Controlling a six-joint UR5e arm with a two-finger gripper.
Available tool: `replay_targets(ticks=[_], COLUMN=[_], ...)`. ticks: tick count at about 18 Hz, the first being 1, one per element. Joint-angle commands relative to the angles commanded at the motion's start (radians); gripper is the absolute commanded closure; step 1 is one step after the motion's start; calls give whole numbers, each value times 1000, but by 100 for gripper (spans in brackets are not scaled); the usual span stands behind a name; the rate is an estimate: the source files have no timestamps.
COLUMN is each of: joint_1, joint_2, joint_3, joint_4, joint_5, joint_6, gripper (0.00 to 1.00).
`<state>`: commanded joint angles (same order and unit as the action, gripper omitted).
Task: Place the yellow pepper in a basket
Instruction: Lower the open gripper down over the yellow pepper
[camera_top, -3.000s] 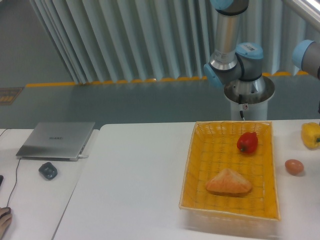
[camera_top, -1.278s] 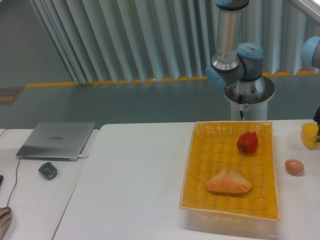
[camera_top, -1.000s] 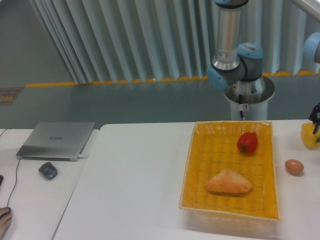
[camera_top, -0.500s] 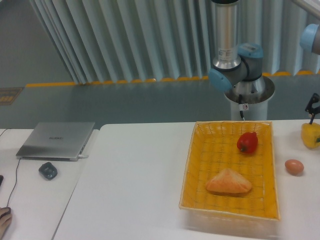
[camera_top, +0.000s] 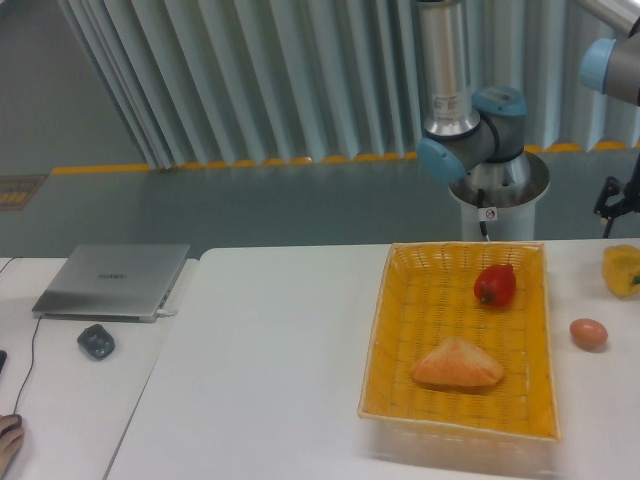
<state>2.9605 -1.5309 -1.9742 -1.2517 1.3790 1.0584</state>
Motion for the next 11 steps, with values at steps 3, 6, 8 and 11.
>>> replay_targets(ticks=[3,6,8,11], joint_1=[12,40,43,40], joint_2=[9,14,18,20], joint_3=[-34,-72,-87,-110], joint_4=[46,80,93,150], joint_5=[0,-2,-3,-3], joint_6=[-2,-2,-11,-80], gripper=[0,0,0,0])
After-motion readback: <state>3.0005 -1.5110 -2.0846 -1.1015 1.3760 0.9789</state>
